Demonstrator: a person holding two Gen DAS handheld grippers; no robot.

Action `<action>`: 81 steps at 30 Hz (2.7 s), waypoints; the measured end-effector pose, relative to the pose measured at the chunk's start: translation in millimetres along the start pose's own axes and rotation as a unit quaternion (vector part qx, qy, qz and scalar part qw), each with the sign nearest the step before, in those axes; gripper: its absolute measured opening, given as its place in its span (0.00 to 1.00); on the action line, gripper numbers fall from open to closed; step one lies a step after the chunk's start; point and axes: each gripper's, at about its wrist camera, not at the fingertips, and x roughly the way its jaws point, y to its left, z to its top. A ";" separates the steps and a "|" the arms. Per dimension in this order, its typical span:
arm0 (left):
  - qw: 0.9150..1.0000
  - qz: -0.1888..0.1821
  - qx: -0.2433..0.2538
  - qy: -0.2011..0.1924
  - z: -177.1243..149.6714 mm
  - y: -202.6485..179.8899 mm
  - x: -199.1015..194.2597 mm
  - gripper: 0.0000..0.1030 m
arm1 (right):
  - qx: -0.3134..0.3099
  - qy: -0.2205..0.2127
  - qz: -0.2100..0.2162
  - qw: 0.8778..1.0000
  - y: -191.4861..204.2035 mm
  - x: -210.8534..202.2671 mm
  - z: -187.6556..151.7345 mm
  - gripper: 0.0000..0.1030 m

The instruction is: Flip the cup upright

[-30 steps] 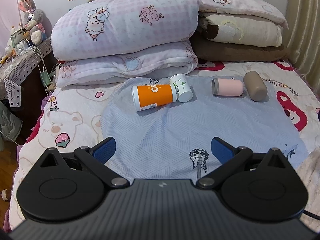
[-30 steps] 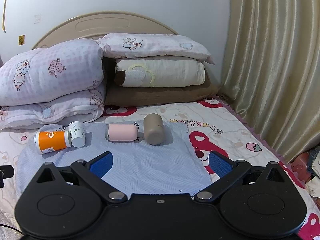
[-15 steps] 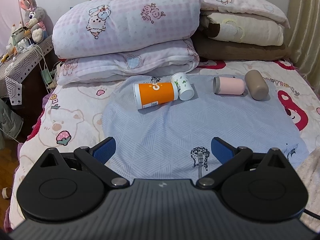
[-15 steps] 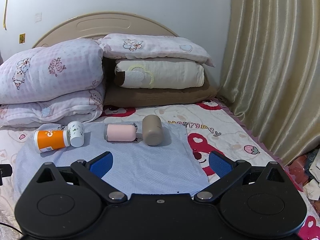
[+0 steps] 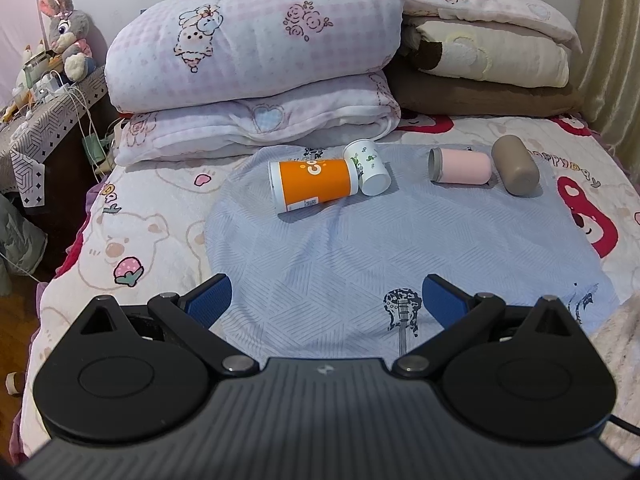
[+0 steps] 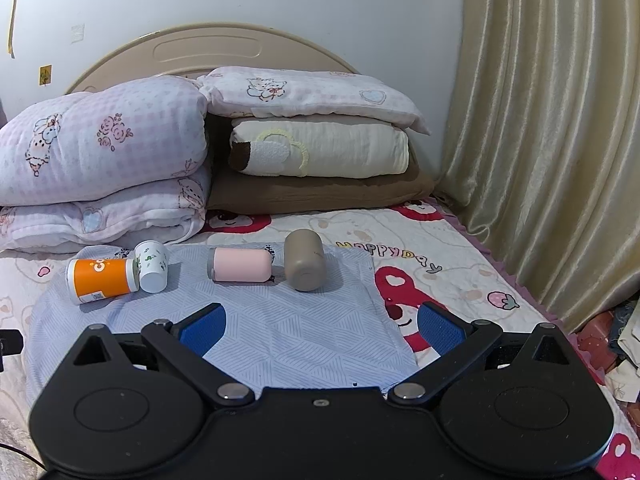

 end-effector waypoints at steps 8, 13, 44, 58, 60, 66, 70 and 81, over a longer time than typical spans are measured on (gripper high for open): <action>1.000 0.001 0.001 0.005 0.0 2.2 0.8 1.00 | -0.003 -0.002 0.000 1.000 2.3 -0.1 0.9 1.00; 1.000 -0.003 0.003 0.010 0.8 2.6 1.5 1.00 | -0.007 -0.001 0.000 1.000 2.5 -0.8 1.4 1.00; 0.986 -0.163 -0.021 -0.019 130.9 -56.9 146.2 0.98 | -0.282 -0.063 0.283 0.915 29.7 156.1 68.5 0.95; 0.953 -0.244 -0.165 0.066 102.0 -45.2 275.4 0.97 | -0.417 0.023 0.330 0.847 61.6 251.2 57.3 0.94; 0.951 -0.250 -0.166 0.076 96.7 -47.5 289.1 0.97 | -0.431 0.033 0.327 0.840 67.0 266.4 55.5 0.94; 0.944 -0.273 -0.164 0.079 89.2 -53.3 308.7 0.97 | -0.477 0.047 0.307 0.822 85.2 303.9 54.3 0.94; 0.946 -0.275 -0.155 0.069 86.3 -53.8 314.7 0.97 | -0.506 0.061 0.306 0.804 98.1 328.6 51.9 0.94; 0.945 -0.294 -0.132 0.050 81.0 -61.8 333.0 0.94 | -0.514 0.078 0.317 0.793 102.8 366.3 45.6 0.88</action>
